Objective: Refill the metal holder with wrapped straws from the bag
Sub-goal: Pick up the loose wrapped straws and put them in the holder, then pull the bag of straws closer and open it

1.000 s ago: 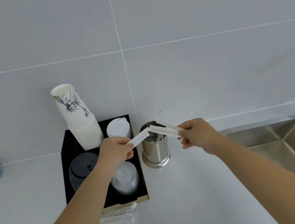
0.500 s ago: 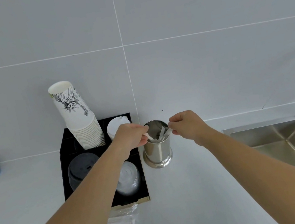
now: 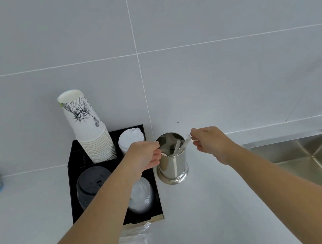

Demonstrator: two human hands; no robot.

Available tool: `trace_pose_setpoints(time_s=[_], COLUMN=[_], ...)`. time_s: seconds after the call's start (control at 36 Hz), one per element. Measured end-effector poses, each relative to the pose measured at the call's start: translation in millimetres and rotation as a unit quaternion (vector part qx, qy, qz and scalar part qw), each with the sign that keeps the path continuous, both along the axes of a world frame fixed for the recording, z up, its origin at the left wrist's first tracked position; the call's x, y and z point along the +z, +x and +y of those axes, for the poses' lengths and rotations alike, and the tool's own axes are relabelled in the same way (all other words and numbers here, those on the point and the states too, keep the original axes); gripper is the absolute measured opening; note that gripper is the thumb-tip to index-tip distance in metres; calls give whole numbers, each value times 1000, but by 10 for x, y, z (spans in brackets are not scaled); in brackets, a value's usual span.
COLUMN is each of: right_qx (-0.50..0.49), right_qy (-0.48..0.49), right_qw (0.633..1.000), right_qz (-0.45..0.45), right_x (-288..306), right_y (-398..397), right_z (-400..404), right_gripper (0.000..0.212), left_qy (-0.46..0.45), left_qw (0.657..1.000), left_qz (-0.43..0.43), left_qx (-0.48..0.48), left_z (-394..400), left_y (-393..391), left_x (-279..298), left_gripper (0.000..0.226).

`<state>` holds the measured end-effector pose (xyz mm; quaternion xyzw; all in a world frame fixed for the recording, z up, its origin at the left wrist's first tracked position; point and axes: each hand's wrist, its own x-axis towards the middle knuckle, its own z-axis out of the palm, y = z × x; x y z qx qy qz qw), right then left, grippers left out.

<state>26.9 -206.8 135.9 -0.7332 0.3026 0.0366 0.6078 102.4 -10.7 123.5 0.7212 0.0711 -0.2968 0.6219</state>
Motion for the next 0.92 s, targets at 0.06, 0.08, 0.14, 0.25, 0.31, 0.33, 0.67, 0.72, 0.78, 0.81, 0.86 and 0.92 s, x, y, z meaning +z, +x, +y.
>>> trace_pose_setpoints(time_s=[0.06,0.08,0.14,0.25,0.31,0.33,0.67,0.72,0.78,0.81,0.86,0.92], right_qx=[0,1,6,1,-4,-4,11,10,6,4,0,-9], right_qy=[-1,-1,2,9,21,25,64,73,91,101,118,141], right_qw=[1000,1000,1000,1000,1000,999,997,997,996,995,993,990], right_qz=[0,0,-3,-15,-17,-20,-34,-28,-20,-17,-9,4], right_x=[5,8,18,88,121,151,184,138,72,34,-61,-193], right_y=[-19,-28,-47,-131,-175,-225,-665,-726,-795,-832,-904,-976], right_z=[-8,-15,-22,-5,0,24,318,364,423,460,523,618], right_gripper=[56,52,38,33,35,34,25,25,26,26,27,28], left_qy=[-7,-12,-12,10,14,13,-58,-69,-75,-77,-74,-67], left_qw=[1000,1000,1000,1000,1000,999,998,997,996,995,994,992], left_qz=[3,4,1,-16,-24,-29,-25,-18,-1,9,25,44], left_qx=[3,5,3,-1,-4,-5,20,35,52,62,79,97], left_z=[41,58,95,203,258,304,846,982,1138,1226,1411,1639], left_y=[-29,-44,-71,-155,-198,-249,-717,-781,-859,-905,-990,-1073], left_x=[29,51,81,155,184,208,172,96,5,-44,-151,-270], left_gripper=[12,9,9,11,16,19,22,23,22,21,20,20])
